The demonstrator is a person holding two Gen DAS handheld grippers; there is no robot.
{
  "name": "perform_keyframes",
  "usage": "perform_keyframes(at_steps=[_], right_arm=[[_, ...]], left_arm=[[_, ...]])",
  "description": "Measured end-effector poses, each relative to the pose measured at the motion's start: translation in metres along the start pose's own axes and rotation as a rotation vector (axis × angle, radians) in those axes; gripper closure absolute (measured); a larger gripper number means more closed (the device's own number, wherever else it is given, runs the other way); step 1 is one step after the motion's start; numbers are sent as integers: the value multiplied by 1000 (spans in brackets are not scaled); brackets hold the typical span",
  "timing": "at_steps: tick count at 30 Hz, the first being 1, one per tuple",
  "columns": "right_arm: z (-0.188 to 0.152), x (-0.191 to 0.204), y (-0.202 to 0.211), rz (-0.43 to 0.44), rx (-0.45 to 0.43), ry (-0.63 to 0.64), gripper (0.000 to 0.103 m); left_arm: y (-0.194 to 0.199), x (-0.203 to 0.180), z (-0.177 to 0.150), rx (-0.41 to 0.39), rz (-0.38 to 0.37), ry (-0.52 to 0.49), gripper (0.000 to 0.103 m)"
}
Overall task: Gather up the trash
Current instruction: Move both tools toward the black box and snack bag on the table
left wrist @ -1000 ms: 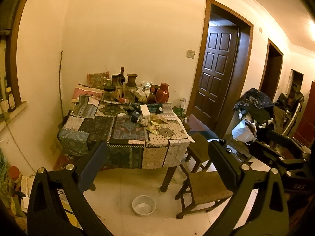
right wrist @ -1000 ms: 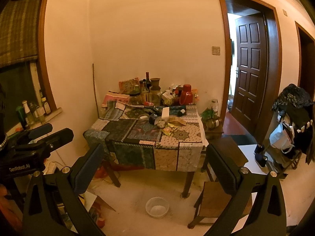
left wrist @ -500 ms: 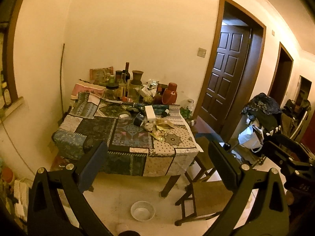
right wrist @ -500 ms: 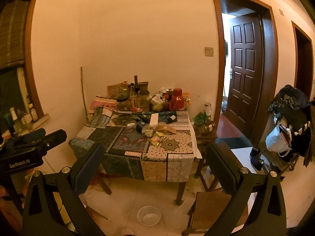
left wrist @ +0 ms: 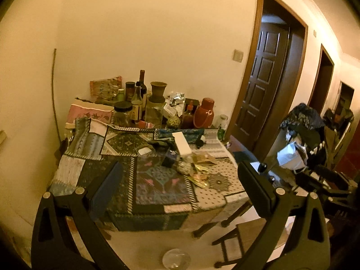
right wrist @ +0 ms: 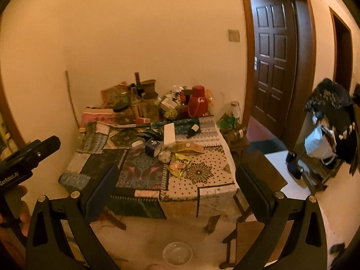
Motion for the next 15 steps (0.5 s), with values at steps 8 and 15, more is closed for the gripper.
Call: perform_keyframes(at_steps=[8,15], right_arm=[[3,-15,-70,-16,106,-110,0],[-10,-43,-136,11,244,-206,0]], left_arm=[[-91,11,6,63,7,-83,2],[-181,2,-12,197,-13,-43,2]])
Point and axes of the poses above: each gripper's, at about its wrist camera, not at the fingertips, and y roughly against the way its jaws point, x to its left, z to its top, the point moved 9 cm from there along -y, roughly the way its jaws point, and after that the axes turned 7 degrees about z, right-handed, at the moved point
